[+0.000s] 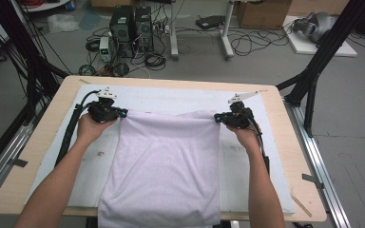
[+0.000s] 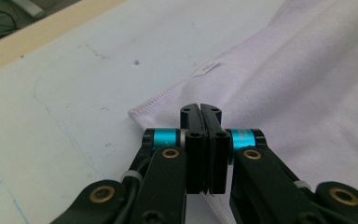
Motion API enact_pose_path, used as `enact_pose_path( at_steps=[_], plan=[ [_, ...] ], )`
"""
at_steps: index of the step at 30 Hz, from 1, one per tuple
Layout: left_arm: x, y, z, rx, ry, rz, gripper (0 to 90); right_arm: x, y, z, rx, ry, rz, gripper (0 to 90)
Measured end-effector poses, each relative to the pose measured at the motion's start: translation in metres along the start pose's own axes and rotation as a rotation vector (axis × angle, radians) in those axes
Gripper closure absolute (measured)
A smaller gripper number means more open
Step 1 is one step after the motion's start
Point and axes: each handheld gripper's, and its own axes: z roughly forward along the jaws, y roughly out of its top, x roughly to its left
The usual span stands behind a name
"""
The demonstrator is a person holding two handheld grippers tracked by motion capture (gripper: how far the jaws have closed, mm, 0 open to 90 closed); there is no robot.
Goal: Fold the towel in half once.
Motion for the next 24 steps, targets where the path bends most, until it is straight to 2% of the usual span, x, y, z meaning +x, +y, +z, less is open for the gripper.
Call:
enact_pose_path(
  at_steps=[3,6,9,12,17,24],
  plan=[
    [-0.008,0.0,-0.013,-0.03,-0.021,0.011,88.2,0.008,0.002,-0.011,-0.006,0.018,-0.018,86.1],
    [-0.018,-0.007,-0.023,-0.04,-0.021,0.029,88.2,0.019,0.004,-0.021,-0.047,0.041,-0.044,86.1],
    [-0.028,-0.017,-0.032,-0.067,-0.028,0.02,88.2,0.032,0.003,-0.029,-0.069,0.068,-0.068,86.1],
    [-0.04,-0.026,-0.042,-0.077,-0.035,0.043,88.1,0.045,-0.002,-0.034,-0.057,0.088,-0.094,86.1],
    [-0.058,-0.045,-0.058,-0.087,-0.056,0.06,88.1,0.061,-0.023,-0.043,-0.048,0.117,-0.099,86.1],
    [-0.079,-0.079,-0.07,-0.054,-0.099,0.067,88.0,0.086,-0.057,-0.053,-0.03,0.153,-0.085,86.1]
  ],
)
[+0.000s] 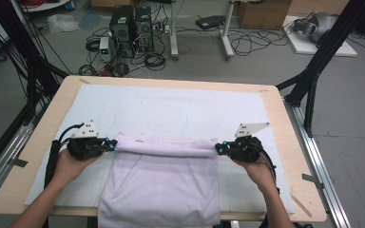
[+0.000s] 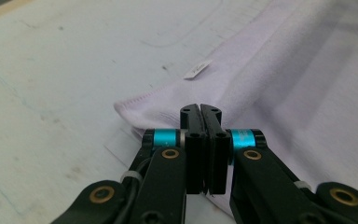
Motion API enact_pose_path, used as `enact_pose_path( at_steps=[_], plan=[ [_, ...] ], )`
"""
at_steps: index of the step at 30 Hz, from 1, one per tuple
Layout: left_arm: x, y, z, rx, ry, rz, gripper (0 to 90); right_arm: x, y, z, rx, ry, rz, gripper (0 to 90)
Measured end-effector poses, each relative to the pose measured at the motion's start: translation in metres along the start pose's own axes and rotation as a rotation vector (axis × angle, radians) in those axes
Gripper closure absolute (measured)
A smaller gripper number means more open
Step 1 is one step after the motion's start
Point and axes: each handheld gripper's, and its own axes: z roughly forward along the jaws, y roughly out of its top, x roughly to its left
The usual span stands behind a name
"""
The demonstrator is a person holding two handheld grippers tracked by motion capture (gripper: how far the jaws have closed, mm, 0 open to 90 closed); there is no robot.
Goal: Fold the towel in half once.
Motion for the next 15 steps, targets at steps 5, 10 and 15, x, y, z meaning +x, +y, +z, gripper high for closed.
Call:
enact_pose_path(
  at_steps=[5,10,15],
  plan=[
    [-0.01,-0.019,0.003,0.04,-0.026,0.0,86.3,0.012,-0.026,0.009,0.051,0.013,0.001,84.7],
    [-0.003,-0.015,0.003,0.045,-0.025,-0.036,63.1,0.009,-0.027,0.007,0.024,0.019,0.02,67.9],
    [0.011,0.004,0.006,0.018,-0.002,-0.053,55.1,0.0,-0.007,0.003,-0.023,-0.035,0.04,57.3]
  ],
)
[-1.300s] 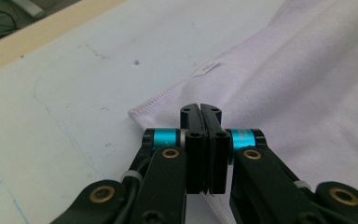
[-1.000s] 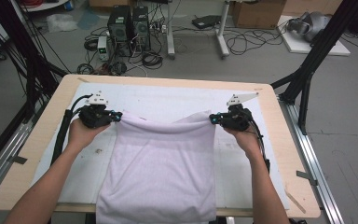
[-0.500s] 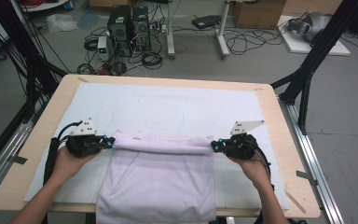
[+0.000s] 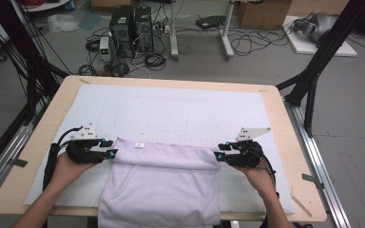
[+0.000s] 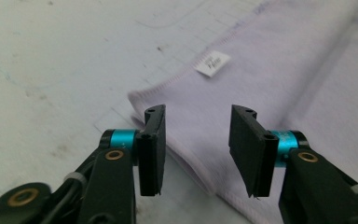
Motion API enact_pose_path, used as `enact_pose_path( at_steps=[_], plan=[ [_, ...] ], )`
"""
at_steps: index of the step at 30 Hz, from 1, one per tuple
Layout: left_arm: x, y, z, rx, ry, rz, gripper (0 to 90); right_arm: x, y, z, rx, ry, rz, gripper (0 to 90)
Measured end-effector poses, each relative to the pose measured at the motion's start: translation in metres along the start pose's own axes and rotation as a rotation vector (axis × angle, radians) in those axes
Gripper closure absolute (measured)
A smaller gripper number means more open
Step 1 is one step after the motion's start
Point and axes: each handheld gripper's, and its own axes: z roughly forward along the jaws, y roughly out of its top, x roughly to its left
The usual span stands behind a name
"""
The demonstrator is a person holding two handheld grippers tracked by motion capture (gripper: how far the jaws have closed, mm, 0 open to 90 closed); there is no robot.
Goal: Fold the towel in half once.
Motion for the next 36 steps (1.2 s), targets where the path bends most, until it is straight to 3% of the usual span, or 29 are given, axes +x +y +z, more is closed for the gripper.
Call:
enact_pose_path(
  at_steps=[4,8,11,13,15,17,22,26,28,32,34,36],
  plan=[
    [0.006,0.006,0.016,0.019,0.022,-0.015,53.3,-0.005,0.005,0.015,0.05,-0.019,0.003,52.3],
    [0.013,0.0,0.032,0.083,0.031,-0.036,56.7,-0.01,0.002,0.033,0.108,-0.025,0.017,51.5],
    [0.015,-0.002,0.036,0.092,0.012,-0.034,73.4,-0.013,-0.001,0.042,0.131,-0.015,0.025,60.7],
    [0.015,-0.002,0.036,0.089,0.002,-0.028,83.2,-0.013,-0.002,0.045,0.146,0.018,0.024,74.1],
    [0.014,-0.001,0.035,0.093,-0.001,-0.019,85.9,-0.01,-0.002,0.046,0.138,0.039,0.01,81.8],
    [0.013,-0.001,0.032,0.079,0.002,-0.017,86.3,-0.007,0.0,0.045,0.144,0.035,-0.018,85.1],
    [0.011,0.004,0.019,0.023,0.021,-0.012,86.3,0.001,0.007,0.033,0.09,0.027,-0.041,89.3],
    [0.01,0.005,0.014,0.013,0.017,-0.016,86.0,0.002,0.011,0.024,0.062,0.02,-0.05,89.0],
    [0.01,0.005,0.015,0.026,0.013,-0.014,85.7,0.0,0.009,0.026,0.075,0.015,-0.031,76.4],
    [0.009,0.002,0.019,0.047,0.007,-0.007,85.6,-0.008,0.003,0.034,0.117,-0.013,0.015,61.8],
    [0.01,0.001,0.02,0.051,0.006,-0.005,85.8,-0.014,-0.002,0.04,0.133,-0.024,0.046,59.4],
    [0.009,0.0,0.021,0.048,0.007,-0.007,85.8,-0.018,-0.005,0.043,0.133,-0.011,0.067,62.5]
  ],
)
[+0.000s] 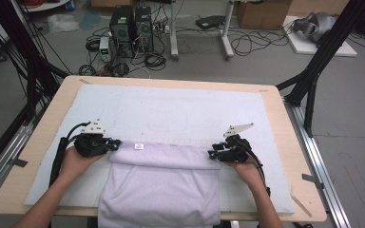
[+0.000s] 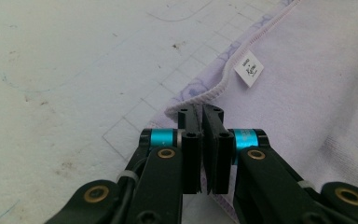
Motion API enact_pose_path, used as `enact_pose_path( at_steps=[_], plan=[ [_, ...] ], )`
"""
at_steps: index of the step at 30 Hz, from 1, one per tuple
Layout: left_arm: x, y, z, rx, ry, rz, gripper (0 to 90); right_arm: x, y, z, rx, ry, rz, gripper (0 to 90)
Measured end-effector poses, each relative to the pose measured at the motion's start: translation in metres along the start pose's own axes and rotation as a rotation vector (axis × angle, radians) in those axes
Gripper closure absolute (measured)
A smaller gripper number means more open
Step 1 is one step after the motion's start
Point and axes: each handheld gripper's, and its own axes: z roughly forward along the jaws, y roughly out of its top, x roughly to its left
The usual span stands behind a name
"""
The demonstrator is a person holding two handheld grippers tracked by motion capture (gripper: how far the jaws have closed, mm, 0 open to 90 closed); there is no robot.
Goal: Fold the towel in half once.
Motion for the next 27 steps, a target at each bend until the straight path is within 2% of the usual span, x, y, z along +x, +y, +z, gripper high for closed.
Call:
enact_pose_path(
  at_steps=[3,5,9,11,12,13,14,15,16,19,22,24,27],
  plan=[
    [0.0,0.0,-0.002,-0.004,0.0,0.005,85.9,0.002,0.001,0.002,0.024,0.029,-0.028,83.3],
    [0.0,0.001,-0.004,-0.011,0.0,0.003,86.0,0.007,0.003,0.0,0.027,0.033,-0.061,89.4],
    [0.0,0.001,-0.007,-0.023,0.002,0.004,86.0,0.013,0.005,-0.005,0.006,0.027,-0.092,89.5],
    [0.0,0.001,-0.007,-0.025,0.002,0.0,86.0,0.013,0.005,-0.009,-0.006,0.017,-0.088,89.4],
    [0.0,0.001,-0.006,-0.021,0.002,0.0,85.9,0.011,0.005,-0.011,-0.012,0.008,-0.084,86.6],
    [0.0,0.001,-0.005,-0.017,0.004,0.001,85.8,0.009,0.004,-0.011,-0.021,-0.012,-0.069,75.5],
    [0.0,0.001,-0.003,-0.01,0.006,0.003,85.7,0.006,0.004,-0.011,-0.026,-0.025,-0.048,70.7],
    [-0.001,0.0,-0.001,-0.007,0.008,0.004,85.6,0.002,0.002,-0.009,-0.024,-0.017,-0.02,67.3],
    [-0.001,0.0,0.0,-0.002,0.007,0.006,85.6,0.0,0.001,-0.007,-0.011,-0.024,-0.01,65.4],
    [-0.001,0.0,0.003,0.007,0.007,0.007,85.6,0.0,0.0,0.0,0.021,-0.032,-0.016,66.5],
    [-0.001,0.0,0.004,0.011,0.006,0.007,85.6,0.003,0.001,0.001,0.037,-0.027,-0.046,82.6],
    [-0.001,0.0,0.002,0.001,0.008,0.003,85.6,0.005,0.002,0.001,0.049,-0.021,-0.066,89.1],
    [0.0,0.0,-0.002,-0.011,0.009,0.0,85.6,0.009,0.003,-0.003,0.036,-0.023,-0.085,89.4]
  ],
)
